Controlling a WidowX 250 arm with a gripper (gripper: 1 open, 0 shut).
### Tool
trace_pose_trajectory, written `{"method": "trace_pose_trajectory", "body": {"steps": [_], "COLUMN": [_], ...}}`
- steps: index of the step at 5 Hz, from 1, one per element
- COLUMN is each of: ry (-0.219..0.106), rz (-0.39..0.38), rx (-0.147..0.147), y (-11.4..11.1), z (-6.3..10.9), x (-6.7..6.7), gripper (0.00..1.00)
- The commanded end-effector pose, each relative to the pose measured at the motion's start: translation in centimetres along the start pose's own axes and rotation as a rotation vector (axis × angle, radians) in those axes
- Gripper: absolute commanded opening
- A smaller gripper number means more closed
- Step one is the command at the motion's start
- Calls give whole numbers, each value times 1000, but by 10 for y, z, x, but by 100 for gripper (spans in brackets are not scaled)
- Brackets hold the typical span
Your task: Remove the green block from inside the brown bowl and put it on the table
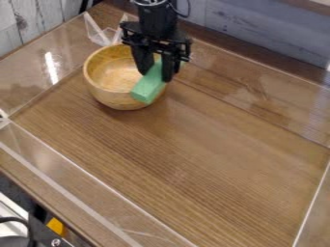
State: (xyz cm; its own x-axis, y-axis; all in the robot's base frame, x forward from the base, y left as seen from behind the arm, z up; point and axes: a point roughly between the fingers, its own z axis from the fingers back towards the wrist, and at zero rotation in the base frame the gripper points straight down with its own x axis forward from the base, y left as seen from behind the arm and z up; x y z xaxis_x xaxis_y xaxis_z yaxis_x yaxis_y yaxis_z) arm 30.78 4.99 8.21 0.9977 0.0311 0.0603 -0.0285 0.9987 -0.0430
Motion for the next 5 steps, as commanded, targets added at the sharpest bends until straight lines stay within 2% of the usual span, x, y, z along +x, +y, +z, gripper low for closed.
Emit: {"method": "trace_pose_trajectory", "body": {"steps": [1, 5], "ry": [-64, -3], "rz": [-37, -123], "rx": [21, 23], "y": [-6, -23], "z": [14, -17], "x": [4, -6], "gripper": [0, 0]}}
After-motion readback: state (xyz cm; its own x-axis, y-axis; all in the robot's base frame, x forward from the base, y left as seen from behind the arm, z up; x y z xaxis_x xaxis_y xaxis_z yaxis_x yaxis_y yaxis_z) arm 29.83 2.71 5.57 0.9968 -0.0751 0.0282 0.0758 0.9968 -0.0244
